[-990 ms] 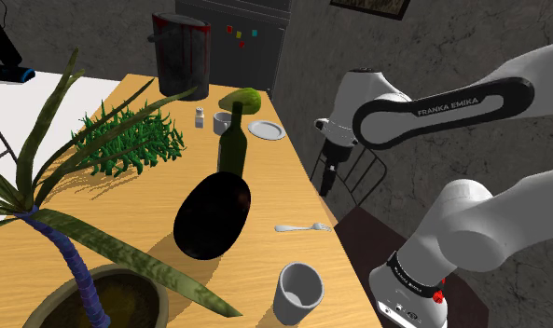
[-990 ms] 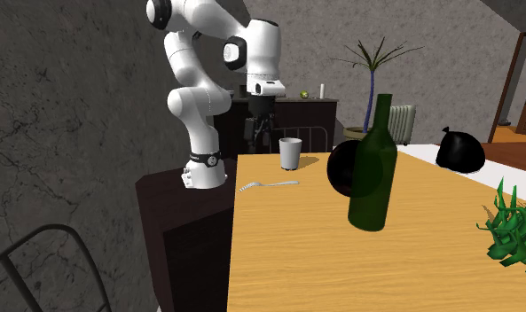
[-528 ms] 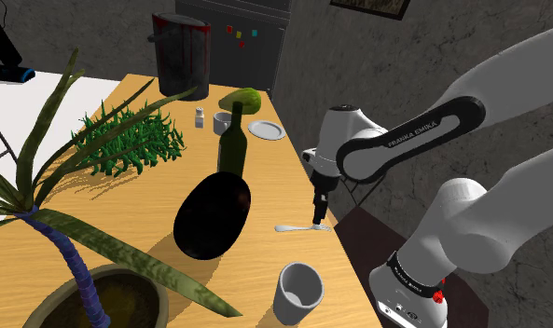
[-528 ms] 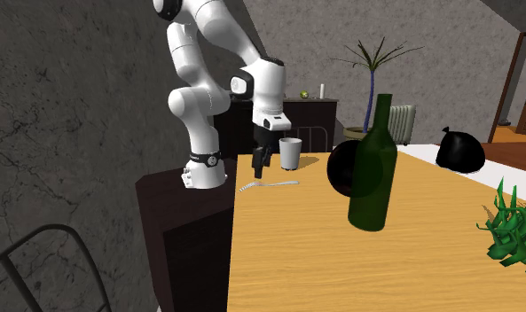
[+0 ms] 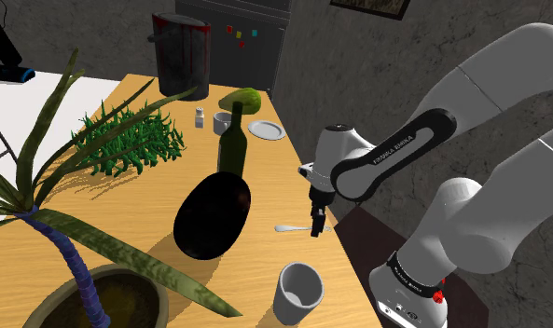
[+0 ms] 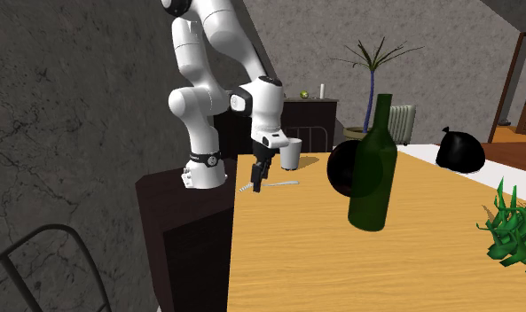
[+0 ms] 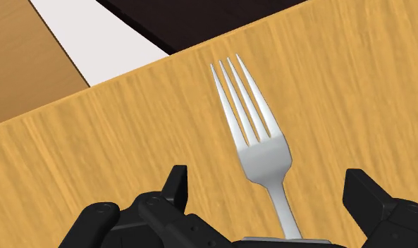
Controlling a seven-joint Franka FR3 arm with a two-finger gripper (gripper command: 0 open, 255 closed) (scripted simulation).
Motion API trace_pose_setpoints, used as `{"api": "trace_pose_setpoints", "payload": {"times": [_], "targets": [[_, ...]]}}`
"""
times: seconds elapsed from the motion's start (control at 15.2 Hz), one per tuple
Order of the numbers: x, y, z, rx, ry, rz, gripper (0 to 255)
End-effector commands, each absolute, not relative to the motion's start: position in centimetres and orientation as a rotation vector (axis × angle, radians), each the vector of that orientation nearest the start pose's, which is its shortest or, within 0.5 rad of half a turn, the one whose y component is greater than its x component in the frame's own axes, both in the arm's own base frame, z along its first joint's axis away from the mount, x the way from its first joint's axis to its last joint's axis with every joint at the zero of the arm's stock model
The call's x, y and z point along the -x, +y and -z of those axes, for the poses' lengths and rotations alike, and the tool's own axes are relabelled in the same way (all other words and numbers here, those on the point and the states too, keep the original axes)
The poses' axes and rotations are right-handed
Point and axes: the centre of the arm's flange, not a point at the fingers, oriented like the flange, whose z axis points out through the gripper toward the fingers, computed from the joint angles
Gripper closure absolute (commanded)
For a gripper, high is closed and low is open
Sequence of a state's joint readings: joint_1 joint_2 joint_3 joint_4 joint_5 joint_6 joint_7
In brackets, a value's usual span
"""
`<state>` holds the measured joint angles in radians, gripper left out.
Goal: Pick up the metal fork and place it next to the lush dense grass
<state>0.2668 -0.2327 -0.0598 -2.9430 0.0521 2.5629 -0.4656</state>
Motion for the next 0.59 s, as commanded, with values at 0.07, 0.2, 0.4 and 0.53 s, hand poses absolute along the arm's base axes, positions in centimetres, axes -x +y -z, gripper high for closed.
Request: {"api": "trace_pose_setpoints", "payload": {"times": [0.07, 0.2, 0.4, 0.53], "targets": [[-30.54, 6.69, -21.74, 2.926, -0.952, -0.218, 0], [-30.54, 6.70, -21.74, 2.926, -0.952, -0.218, 0], [-30.54, 6.70, -21.74, 2.926, -0.952, -0.218, 0], [-30.54, 6.69, -21.74, 2.926, -0.952, -0.218, 255]]}}
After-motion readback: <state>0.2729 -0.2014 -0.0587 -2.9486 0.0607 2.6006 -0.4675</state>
